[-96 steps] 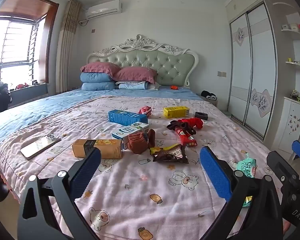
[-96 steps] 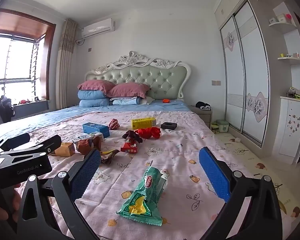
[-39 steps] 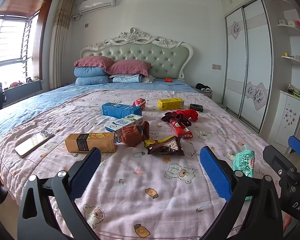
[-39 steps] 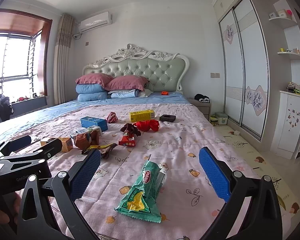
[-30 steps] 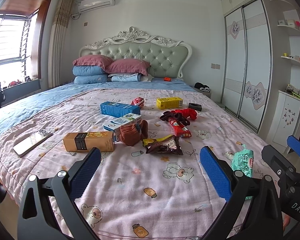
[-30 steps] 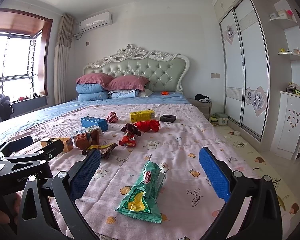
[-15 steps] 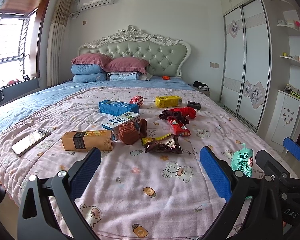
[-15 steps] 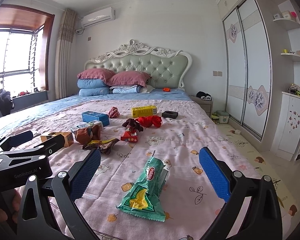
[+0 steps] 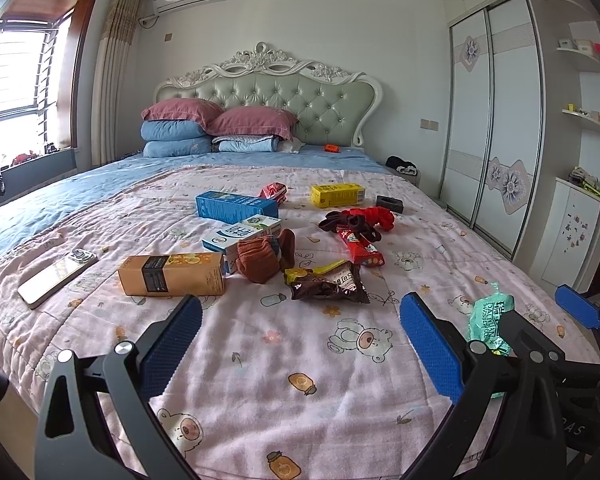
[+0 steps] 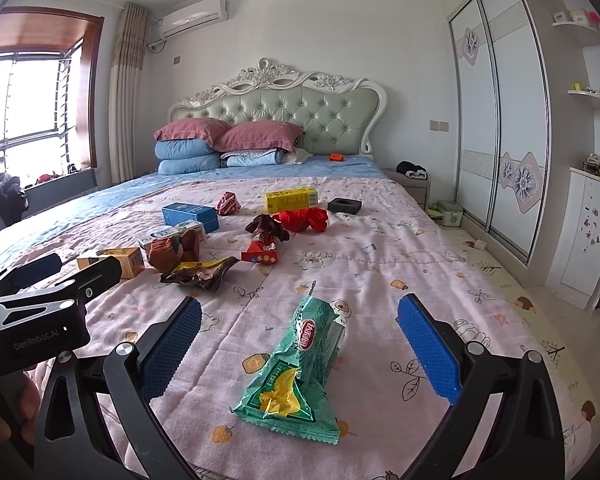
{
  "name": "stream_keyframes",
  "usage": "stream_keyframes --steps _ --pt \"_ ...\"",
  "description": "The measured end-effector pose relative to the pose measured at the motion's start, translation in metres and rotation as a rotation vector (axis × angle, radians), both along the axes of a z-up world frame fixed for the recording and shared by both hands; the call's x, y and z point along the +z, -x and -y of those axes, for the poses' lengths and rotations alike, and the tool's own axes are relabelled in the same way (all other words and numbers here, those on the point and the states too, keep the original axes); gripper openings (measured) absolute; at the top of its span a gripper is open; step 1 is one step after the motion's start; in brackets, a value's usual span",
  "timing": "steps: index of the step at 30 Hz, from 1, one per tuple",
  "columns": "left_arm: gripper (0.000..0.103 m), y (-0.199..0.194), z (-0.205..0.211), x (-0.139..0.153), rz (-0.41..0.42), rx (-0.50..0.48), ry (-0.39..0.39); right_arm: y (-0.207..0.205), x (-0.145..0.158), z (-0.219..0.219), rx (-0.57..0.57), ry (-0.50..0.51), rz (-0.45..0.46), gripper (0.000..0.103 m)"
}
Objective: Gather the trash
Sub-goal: 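Grasp the green snack wrapper with the right tool while the left tool grasps the brown chocolate wrapper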
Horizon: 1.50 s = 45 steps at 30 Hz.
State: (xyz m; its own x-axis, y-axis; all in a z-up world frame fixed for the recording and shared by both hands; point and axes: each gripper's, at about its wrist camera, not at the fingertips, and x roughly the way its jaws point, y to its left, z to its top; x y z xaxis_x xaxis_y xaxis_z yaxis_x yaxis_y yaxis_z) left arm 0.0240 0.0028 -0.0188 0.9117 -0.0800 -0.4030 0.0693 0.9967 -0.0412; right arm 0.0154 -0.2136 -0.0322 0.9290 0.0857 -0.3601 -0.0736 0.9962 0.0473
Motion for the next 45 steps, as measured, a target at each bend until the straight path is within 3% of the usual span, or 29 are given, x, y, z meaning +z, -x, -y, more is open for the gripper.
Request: stream_keyframes --steps 5,7,11,13,14,16,23,29,36,45 --pt "0.099 -0.005 -0.001 -0.003 -0.015 -0.006 0.002 -0.01 -0.008 -0.004 0.005 0.009 -0.048 0.091" --pt "0.099 -0.008 -0.001 -0.004 -0.021 -0.007 0.004 -0.017 -0.013 -0.005 0.018 0.009 -0.087 0.076" --pt "0.099 -0.012 -0.001 -0.007 -0.031 -0.016 0.005 -0.03 -0.025 -0.003 0.034 -0.009 -0.172 0.055" --pt "0.099 -0.015 -0.001 -0.007 -0.033 -0.016 -0.002 -0.035 -0.03 -0.003 0.045 -0.014 -0.205 0.024" --pt "0.099 -0.017 0.0 -0.008 -0.035 -0.017 -0.006 -0.038 -0.033 -0.002 0.055 -0.021 -0.225 0.015" --pt "0.099 -0.021 0.001 -0.009 -0.043 -0.022 -0.009 -0.042 -0.037 0.001 0.073 -0.042 -0.241 0.009" --pt "0.099 -0.047 0.007 -0.013 -0.1 -0.047 -0.008 -0.036 -0.023 0.008 0.104 -0.073 -0.184 0.008" --pt "0.099 -0.09 0.024 -0.021 -0.226 -0.086 0.0 -0.039 -0.015 0.013 0.111 -0.069 -0.166 0.008" --pt "0.099 -0.147 0.044 -0.038 -0.414 -0.058 -0.031 -0.044 -0.011 0.018 0.125 -0.074 -0.162 0.008" --pt "0.096 -0.185 0.044 -0.061 -0.57 -0.056 -0.068 -0.048 -0.004 0.022 0.147 -0.072 -0.154 0.008"
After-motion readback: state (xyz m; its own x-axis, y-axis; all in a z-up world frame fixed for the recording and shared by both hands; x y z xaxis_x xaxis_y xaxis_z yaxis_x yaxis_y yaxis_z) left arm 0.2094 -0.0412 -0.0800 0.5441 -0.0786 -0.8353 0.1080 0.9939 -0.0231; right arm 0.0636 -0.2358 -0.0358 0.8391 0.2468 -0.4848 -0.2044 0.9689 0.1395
